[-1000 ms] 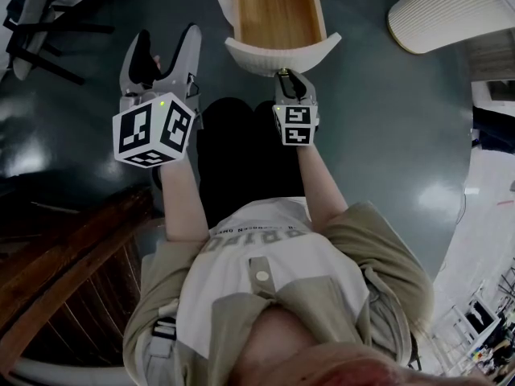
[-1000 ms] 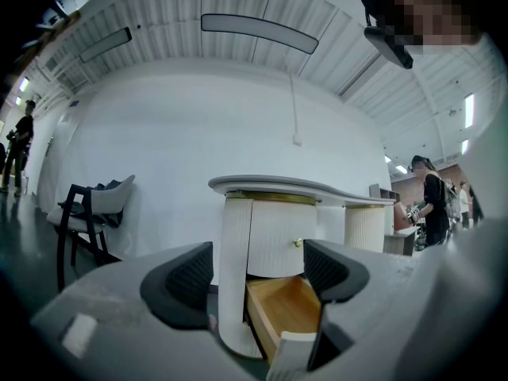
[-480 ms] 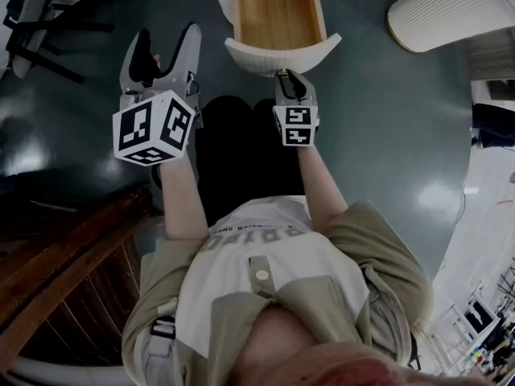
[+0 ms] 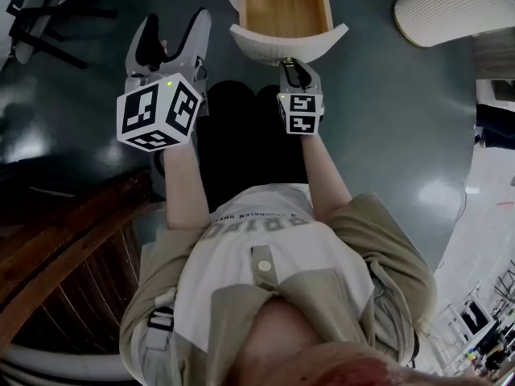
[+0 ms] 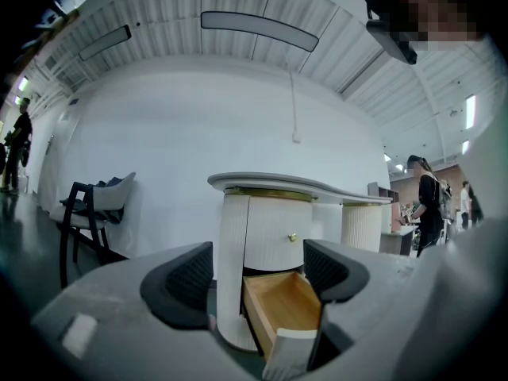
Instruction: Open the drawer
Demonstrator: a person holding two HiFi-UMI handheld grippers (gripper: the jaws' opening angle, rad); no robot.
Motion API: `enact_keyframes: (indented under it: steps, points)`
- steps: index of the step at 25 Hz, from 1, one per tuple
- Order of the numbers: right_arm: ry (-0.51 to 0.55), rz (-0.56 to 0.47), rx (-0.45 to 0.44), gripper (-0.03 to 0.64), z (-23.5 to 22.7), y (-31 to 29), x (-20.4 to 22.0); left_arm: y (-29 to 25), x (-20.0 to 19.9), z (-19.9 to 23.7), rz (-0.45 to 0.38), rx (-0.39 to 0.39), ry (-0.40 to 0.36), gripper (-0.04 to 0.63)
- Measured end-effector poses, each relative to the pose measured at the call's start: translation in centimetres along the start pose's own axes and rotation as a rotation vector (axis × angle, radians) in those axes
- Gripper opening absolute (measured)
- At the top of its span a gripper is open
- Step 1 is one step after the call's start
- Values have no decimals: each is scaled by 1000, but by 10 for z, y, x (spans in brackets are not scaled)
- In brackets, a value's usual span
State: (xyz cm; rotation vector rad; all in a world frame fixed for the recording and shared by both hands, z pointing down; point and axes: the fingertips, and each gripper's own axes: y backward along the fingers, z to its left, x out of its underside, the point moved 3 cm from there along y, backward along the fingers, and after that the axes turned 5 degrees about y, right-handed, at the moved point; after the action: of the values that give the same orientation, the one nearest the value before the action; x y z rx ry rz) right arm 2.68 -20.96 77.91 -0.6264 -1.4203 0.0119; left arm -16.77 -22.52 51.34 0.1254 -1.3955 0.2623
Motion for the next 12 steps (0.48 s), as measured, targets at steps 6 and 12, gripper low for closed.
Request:
enact_keyframes:
  steps: [6, 12]
  points:
    - [2, 5, 0, 107, 1, 0, 0, 9, 1, 0, 4, -10, 0, 359]
    - [5, 4, 2, 106, -1, -2, 4, 13, 2, 0, 2, -14, 1, 359]
